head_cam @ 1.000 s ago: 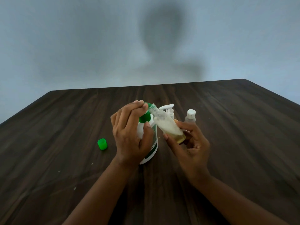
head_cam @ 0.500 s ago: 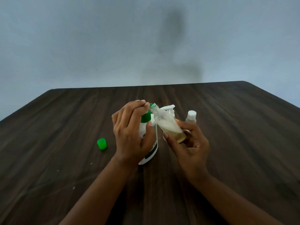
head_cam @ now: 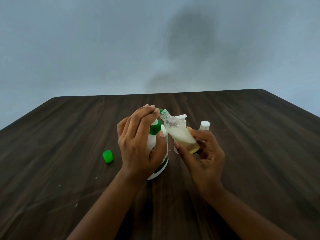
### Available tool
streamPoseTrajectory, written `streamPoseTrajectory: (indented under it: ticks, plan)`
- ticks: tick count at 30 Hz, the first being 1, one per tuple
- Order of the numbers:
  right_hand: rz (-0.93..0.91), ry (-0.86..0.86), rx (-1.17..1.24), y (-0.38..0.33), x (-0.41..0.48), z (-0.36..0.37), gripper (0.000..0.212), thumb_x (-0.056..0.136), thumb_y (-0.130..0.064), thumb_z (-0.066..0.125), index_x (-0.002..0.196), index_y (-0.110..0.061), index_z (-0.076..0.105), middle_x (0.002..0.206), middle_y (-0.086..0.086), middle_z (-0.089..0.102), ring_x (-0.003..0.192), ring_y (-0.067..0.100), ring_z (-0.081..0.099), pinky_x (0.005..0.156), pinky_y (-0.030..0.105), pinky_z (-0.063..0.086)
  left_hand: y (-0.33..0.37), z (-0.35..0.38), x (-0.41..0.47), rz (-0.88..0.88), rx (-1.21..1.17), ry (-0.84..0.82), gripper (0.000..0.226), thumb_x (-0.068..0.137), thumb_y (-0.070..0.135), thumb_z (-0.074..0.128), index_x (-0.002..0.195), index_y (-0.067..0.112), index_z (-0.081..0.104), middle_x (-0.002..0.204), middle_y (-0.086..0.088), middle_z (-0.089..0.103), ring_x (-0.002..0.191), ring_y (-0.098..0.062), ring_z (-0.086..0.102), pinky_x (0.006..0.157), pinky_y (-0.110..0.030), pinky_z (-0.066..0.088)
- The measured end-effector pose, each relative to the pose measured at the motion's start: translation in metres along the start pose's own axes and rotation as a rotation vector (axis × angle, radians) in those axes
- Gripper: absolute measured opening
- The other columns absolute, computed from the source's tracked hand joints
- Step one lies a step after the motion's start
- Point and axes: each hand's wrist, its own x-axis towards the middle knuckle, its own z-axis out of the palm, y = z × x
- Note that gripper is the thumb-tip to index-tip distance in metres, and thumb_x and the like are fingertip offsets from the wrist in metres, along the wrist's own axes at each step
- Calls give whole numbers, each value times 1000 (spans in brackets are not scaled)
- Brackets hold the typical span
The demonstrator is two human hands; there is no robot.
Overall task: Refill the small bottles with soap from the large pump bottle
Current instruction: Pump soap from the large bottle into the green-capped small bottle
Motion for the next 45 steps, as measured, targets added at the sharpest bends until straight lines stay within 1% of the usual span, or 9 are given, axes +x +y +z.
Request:
streamPoseTrajectory:
  ticks: [4, 9, 16, 20, 26, 29, 34, 41, 45]
  plan:
    - [46, -18, 12, -1, -6, -3, 29, 80, -20, 74, 104, -13, 60, 104, -22, 65, 94, 5, 68, 73, 16, 55, 1, 1, -4, 5, -13, 5, 23, 82, 19, 49, 99, 8, 60, 106, -11, 67, 103, -19, 60, 88, -28, 36]
    - [11, -7, 23, -3, -2, 1, 31, 79, -17, 73, 107, -13, 59, 105, -25, 63, 97, 2, 67, 76, 14, 54, 2, 2, -3, -19, -15, -8, 29, 84, 22, 48, 109, 11, 56, 117, -5, 61, 114, -19, 57, 93, -31, 37]
    - [27, 14, 37, 0, -1, 3, 34, 83, -26, 73, 109, -10, 60, 104, -6, 65, 97, 12, 68, 77, 20, 56, 9, -2, 3, -53, -43, -11, 36, 83, 22, 48, 105, -1, 65, 117, -3, 57, 114, -19, 55, 97, -30, 38]
    - [45, -5, 2, 2, -4, 2, 32, 80, -20, 74, 107, -17, 59, 106, -23, 64, 100, 6, 68, 76, 15, 55, 5, -1, 2, -29, -36, 4, 31, 82, 18, 48, 95, -2, 68, 109, -6, 64, 105, -20, 59, 91, -30, 39]
    - [55, -4, 33, -1, -5, 2, 32, 80, -17, 74, 107, -13, 59, 108, -28, 64, 100, 1, 67, 78, 14, 54, 5, 3, -4, -26, -13, 5, 34, 84, 22, 47, 103, 0, 66, 114, -8, 64, 112, -21, 58, 93, -31, 39]
    - [24, 1, 40, -4, -3, 4, 33, 79, -16, 75, 108, -13, 59, 106, -26, 65, 98, 3, 68, 77, 15, 55, 3, 2, -1, -17, -25, 22, 33, 84, 22, 47, 109, 5, 61, 119, -3, 58, 115, -19, 56, 95, -30, 38]
    - [17, 3, 56, -3, -2, 5, 32, 79, -17, 74, 108, -13, 59, 105, -22, 65, 97, 5, 68, 77, 15, 55, 5, -3, 3, -32, -21, 22, 33, 83, 20, 48, 101, 0, 67, 115, -1, 58, 111, -20, 58, 93, -31, 39]
    - [83, -12, 36, 0, -8, -2, 34, 77, -16, 82, 103, -13, 61, 103, -21, 67, 93, 4, 69, 74, 15, 54, 6, -1, 1, -34, -31, 18, 29, 82, 18, 48, 89, -1, 69, 100, -11, 68, 101, -18, 60, 90, -25, 38]
    - [63, 8, 72, -5, -3, 4, 36, 79, -30, 76, 105, -12, 60, 103, -20, 67, 95, 5, 68, 77, 16, 55, 6, 0, 2, -46, -32, 14, 31, 82, 20, 49, 96, 0, 68, 109, -8, 65, 107, -19, 59, 91, -28, 39]
